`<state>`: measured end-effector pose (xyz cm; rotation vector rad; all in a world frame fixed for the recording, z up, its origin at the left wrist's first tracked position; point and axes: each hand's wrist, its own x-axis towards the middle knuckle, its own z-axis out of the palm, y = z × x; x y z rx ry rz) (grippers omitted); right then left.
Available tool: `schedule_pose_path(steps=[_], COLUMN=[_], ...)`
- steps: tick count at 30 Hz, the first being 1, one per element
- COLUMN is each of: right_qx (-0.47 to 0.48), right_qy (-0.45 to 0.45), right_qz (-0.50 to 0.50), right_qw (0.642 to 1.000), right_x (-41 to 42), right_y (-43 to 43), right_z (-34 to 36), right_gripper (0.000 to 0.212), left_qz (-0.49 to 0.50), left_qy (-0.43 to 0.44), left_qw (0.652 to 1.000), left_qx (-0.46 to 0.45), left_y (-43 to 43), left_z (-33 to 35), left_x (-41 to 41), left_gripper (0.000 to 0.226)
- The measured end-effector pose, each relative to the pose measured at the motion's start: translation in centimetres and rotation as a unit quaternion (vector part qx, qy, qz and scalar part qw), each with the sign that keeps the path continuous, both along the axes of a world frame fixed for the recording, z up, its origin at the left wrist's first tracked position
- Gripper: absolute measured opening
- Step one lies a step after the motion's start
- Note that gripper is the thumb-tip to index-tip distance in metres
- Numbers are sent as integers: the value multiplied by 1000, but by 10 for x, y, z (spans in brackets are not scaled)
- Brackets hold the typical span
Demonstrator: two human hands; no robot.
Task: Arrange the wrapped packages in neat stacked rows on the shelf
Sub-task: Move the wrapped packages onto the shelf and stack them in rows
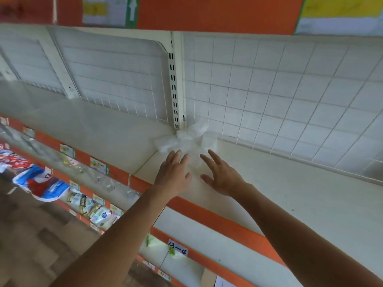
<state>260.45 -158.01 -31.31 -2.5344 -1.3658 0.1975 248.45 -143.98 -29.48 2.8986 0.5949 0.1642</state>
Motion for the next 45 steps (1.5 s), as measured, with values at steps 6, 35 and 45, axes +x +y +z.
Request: schedule_pose_path(steps=[6, 35, 45], right_qx=[-35, 26, 106], right_qy=[-78, -39, -76], right_qz=[-61, -266, -358], right_qw=[994, 963, 925], right_x=[5, -49, -72], right_y=[25, -46, -156], right_z=[-17, 8, 29], right_gripper=[61, 45, 50], left_qz=[-10, -163, -257], left_qy=[-36, -139, -163], left_qw=[999, 948, 926], left_qx=[28, -234, -225], left_y=[35, 50, -44], left_z=[-10, -36, -12], left_x=[16, 23, 34], left_gripper=[59, 33, 31])
